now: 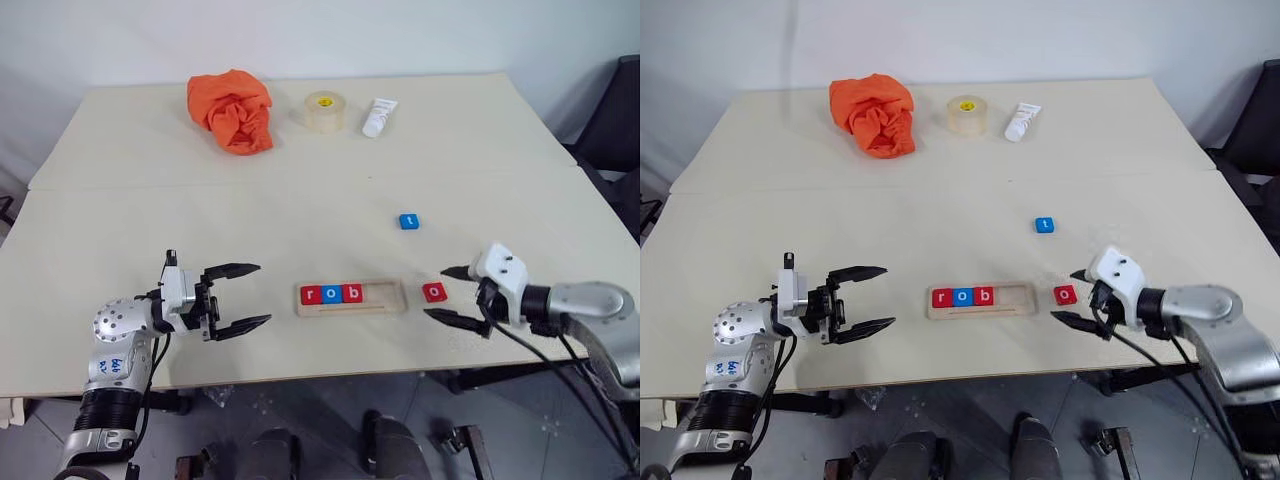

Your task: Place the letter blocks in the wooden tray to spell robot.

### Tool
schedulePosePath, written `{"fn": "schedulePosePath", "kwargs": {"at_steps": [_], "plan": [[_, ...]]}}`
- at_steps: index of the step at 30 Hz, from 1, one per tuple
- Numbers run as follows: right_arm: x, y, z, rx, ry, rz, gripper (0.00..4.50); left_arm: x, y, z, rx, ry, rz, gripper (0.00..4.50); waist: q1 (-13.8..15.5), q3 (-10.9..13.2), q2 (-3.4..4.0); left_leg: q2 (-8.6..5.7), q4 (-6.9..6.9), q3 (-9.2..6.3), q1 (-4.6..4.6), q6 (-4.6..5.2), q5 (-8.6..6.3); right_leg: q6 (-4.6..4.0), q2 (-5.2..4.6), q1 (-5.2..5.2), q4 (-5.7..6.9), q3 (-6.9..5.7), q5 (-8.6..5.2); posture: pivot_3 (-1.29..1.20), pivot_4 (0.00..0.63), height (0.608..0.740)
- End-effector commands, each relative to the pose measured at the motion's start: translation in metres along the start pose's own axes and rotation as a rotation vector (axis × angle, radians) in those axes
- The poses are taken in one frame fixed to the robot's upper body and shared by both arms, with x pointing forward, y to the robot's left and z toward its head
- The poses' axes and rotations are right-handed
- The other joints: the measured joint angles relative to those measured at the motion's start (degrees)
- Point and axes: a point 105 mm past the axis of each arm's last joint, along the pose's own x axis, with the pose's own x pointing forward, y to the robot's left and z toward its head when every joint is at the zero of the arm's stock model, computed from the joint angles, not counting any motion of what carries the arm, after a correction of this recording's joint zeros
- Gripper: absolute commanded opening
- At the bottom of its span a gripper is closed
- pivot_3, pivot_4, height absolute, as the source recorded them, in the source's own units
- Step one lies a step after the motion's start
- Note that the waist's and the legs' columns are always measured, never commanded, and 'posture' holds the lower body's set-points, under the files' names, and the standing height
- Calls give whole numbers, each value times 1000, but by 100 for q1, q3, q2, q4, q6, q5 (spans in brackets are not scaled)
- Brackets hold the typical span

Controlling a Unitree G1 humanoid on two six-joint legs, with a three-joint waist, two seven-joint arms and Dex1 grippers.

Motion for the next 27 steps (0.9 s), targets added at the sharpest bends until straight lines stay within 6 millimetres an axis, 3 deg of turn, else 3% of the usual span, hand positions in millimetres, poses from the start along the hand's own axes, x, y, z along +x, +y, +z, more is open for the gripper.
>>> {"fn": "schedulePosePath", "kwargs": {"at_steps": [1, 17, 20, 27], "plan": [[0, -8, -7, -40, 42, 50, 4487, -1, -1, 6, 25, -18, 17, 4500, 8, 0, 0, -1, 0, 0, 0, -1, -1, 0, 0, 0, 0, -1, 0, 0, 150, 740], [5, -17, -30, -175, 180, 223, 4487, -12, -8, 7, 29, 2, 63, 4500, 19, 0, 1, -1, 8, 0, -6, -5, -4, 1, -6, 6, -6, -10, 1, 0, 150, 740], [7, -18, -31, -178, 178, 227, 3880, -12, -8, 7, 31, 1, 66, 4500, 15, 0, 0, 0, 9, -2, -4, -7, -5, 1, -6, 9, -6, -10, 1, 0, 150, 740], [11, -21, -29, -168, 154, 209, 1576, -13, -8, 8, 37, 3, 72, 4500, 0, -1, -1, 5, 13, 0, 16, -9, -5, 2, -8, 21, -2, -9, 3, 0, 150, 740]]}}
